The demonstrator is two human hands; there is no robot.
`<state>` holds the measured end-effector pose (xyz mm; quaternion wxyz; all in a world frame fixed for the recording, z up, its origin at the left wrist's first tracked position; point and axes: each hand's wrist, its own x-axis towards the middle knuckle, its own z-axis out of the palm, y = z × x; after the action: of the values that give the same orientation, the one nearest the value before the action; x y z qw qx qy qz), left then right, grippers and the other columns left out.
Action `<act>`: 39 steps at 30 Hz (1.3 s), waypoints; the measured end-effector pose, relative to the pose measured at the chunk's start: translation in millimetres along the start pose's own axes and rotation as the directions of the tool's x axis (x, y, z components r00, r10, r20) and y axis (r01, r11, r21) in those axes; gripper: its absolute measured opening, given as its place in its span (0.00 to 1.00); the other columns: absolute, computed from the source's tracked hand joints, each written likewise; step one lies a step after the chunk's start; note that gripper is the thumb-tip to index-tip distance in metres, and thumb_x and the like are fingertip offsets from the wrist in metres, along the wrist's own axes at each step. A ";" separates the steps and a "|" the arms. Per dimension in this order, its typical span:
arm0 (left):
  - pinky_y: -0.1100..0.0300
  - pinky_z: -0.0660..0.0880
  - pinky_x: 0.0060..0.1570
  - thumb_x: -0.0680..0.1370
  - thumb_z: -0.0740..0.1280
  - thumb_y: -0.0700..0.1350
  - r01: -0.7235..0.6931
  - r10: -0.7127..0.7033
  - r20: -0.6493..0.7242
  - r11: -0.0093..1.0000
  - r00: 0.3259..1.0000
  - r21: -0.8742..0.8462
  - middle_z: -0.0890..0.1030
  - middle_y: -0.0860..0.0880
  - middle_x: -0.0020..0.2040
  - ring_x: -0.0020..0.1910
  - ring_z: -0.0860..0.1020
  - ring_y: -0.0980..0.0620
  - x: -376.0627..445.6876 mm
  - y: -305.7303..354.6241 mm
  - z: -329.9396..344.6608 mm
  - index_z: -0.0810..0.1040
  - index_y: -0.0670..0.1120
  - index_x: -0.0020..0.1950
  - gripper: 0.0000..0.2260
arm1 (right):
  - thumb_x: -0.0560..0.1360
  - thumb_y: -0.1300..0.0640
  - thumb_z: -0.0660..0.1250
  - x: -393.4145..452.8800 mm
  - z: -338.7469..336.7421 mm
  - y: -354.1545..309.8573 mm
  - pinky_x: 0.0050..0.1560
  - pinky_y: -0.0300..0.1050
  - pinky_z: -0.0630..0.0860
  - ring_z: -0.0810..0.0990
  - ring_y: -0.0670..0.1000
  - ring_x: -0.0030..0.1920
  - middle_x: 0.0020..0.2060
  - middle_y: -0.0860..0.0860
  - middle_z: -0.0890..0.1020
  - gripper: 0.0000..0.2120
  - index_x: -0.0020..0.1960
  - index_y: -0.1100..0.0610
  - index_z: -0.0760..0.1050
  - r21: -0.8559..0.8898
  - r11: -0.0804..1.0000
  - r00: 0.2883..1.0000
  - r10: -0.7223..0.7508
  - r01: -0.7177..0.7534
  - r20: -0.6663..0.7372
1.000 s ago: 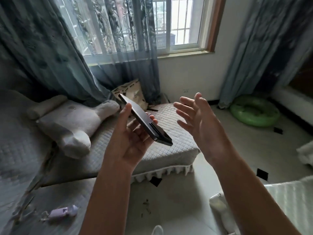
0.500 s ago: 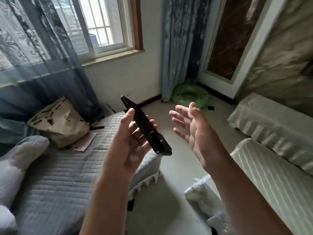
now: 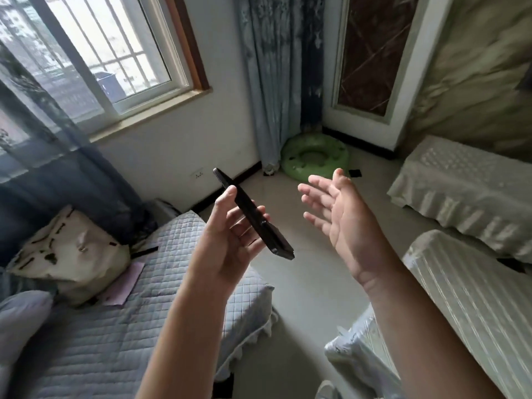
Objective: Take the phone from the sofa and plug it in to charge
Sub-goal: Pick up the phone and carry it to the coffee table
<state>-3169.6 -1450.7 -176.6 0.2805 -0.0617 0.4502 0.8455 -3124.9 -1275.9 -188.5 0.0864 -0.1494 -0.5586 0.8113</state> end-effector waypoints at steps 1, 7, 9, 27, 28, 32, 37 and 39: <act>0.55 0.81 0.47 0.70 0.72 0.58 -0.010 0.010 0.003 1.000 1.000 0.000 0.80 0.42 0.50 0.48 0.79 0.47 12.2 4.3 4.8 0.76 0.43 0.58 0.25 | 0.69 0.35 0.54 14.6 -1.3 -6.9 0.66 0.50 0.71 0.76 0.45 0.63 0.62 0.49 0.80 0.33 0.67 0.52 0.72 0.005 1.000 1.000 -0.009 0.009 0.008; 0.51 0.80 0.54 0.67 0.74 0.58 -0.039 0.039 0.012 0.999 0.999 -0.017 0.79 0.41 0.52 0.52 0.79 0.46 70.1 26.0 27.2 0.76 0.42 0.58 0.28 | 0.70 0.34 0.54 77.9 -5.8 -37.4 0.65 0.49 0.71 0.76 0.44 0.63 0.62 0.46 0.81 0.31 0.66 0.50 0.73 -0.023 0.999 0.997 -0.044 0.046 0.071; 0.49 0.78 0.57 0.67 0.75 0.58 -0.035 0.035 0.007 0.999 0.999 -0.025 0.79 0.41 0.52 0.53 0.79 0.45 91.4 31.7 35.1 0.76 0.42 0.58 0.27 | 0.70 0.33 0.54 96.2 -9.7 -42.1 0.66 0.50 0.71 0.76 0.43 0.63 0.62 0.46 0.80 0.31 0.66 0.49 0.73 -0.031 0.998 0.997 -0.050 0.052 0.066; 0.54 0.80 0.46 0.69 0.73 0.58 0.130 -0.116 0.248 0.991 0.962 -0.042 0.84 0.45 0.48 0.50 0.82 0.48 346.0 93.7 108.7 0.82 0.42 0.52 0.22 | 0.71 0.33 0.53 288.8 -35.2 -92.2 0.68 0.49 0.69 0.74 0.42 0.65 0.63 0.46 0.78 0.32 0.68 0.48 0.71 -0.183 0.973 0.963 -0.177 0.140 -0.201; 0.53 0.80 0.48 0.70 0.72 0.59 0.142 -0.130 0.282 0.990 0.950 -0.021 0.84 0.45 0.49 0.51 0.82 0.48 357.7 93.4 114.6 0.82 0.42 0.54 0.23 | 0.72 0.33 0.53 296.4 -37.5 -91.9 0.67 0.48 0.69 0.74 0.42 0.64 0.64 0.46 0.78 0.31 0.68 0.48 0.71 -0.195 0.971 0.958 -0.182 0.139 -0.223; 0.51 0.78 0.55 0.72 0.69 0.60 0.226 -0.229 0.342 0.973 0.912 0.048 0.82 0.41 0.59 0.56 0.81 0.47 396.6 86.6 141.5 0.76 0.38 0.66 0.31 | 0.69 0.32 0.55 313.5 -60.0 -93.3 0.66 0.48 0.70 0.75 0.43 0.64 0.62 0.46 0.79 0.33 0.66 0.49 0.72 -0.165 0.975 0.917 -0.201 0.151 -0.344; 0.51 0.79 0.55 0.71 0.71 0.60 0.258 -0.272 0.343 0.962 0.899 0.086 0.78 0.38 0.65 0.65 0.76 0.42 443.9 73.5 175.2 0.74 0.38 0.68 0.34 | 0.76 0.36 0.53 345.5 -98.4 -107.9 0.64 0.45 0.71 0.76 0.42 0.64 0.61 0.45 0.81 0.25 0.64 0.47 0.74 -0.100 0.976 0.865 -0.218 0.193 -0.452; 0.51 0.79 0.55 0.70 0.71 0.60 0.256 -0.276 0.323 0.961 0.905 0.103 0.79 0.39 0.61 0.60 0.78 0.42 464.9 69.7 189.9 0.71 0.37 0.70 0.37 | 0.79 0.38 0.51 366.4 -112.9 -113.0 0.66 0.46 0.70 0.76 0.41 0.63 0.61 0.45 0.81 0.24 0.64 0.48 0.74 -0.084 0.971 0.849 -0.236 0.223 -0.472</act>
<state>-3566.6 -1135.3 -180.4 0.4669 0.0301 0.4080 0.7840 -3434.2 -1023.2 -174.0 0.3158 -0.2788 -0.5442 0.7255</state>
